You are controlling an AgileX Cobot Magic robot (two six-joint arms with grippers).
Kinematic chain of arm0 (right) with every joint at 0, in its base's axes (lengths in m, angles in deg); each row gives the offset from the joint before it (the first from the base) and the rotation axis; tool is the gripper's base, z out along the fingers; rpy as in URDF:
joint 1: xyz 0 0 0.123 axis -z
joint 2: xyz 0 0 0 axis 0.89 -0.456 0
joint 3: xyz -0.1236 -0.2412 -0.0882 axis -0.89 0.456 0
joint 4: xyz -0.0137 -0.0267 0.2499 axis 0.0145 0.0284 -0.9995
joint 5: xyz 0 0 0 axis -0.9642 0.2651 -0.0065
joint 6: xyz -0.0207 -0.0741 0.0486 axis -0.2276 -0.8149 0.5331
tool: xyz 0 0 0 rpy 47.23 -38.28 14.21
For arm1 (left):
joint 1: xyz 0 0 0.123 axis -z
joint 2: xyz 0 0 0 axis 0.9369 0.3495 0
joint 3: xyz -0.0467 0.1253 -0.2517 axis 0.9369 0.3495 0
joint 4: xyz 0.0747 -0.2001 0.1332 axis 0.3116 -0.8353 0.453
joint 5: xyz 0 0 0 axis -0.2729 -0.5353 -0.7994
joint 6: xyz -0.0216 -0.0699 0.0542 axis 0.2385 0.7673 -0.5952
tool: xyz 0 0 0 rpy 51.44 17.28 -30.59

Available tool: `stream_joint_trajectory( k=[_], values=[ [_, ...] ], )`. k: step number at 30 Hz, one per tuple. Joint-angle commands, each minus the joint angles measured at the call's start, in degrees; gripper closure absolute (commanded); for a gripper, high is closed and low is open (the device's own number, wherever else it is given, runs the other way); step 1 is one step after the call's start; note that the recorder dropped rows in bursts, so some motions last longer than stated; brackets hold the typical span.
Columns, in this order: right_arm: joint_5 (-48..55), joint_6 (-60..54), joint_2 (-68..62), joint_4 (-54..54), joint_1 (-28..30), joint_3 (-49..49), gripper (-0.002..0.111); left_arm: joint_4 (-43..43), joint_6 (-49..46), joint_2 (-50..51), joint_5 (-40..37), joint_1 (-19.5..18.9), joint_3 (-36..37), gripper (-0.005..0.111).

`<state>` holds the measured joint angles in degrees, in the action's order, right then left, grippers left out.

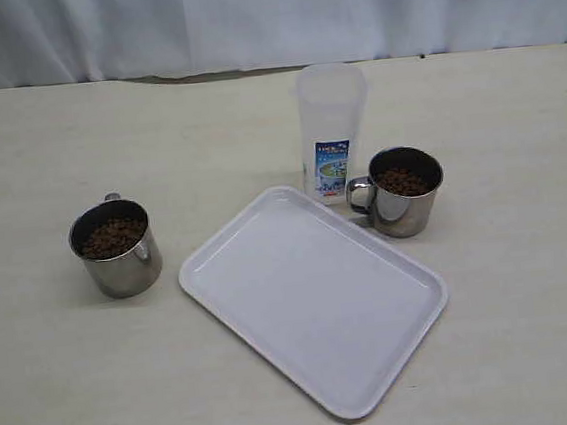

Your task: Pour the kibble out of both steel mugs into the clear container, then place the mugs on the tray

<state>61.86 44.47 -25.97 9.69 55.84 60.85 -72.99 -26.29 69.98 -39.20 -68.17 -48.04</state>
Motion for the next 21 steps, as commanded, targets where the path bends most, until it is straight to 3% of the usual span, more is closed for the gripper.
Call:
stream_joint_trajectory(
  k=[1,12,21],
  values=[
    [0.0,-0.5,0.2,-0.1,0.3,0.2,0.103,-0.6,0.2,-0.2,5.5,-0.1,0.2,0.107],
    [0.0,-0.5,0.2,-0.1,0.3,0.2,0.103,-0.9,7.9,2.6,8.0,0.0,0.2,0.107],
    [0.0,-0.5,0.2,-0.1,0.3,0.2,0.103,2.0,7.9,35.2,24.5,0.0,0.2,0.107]
  ],
)
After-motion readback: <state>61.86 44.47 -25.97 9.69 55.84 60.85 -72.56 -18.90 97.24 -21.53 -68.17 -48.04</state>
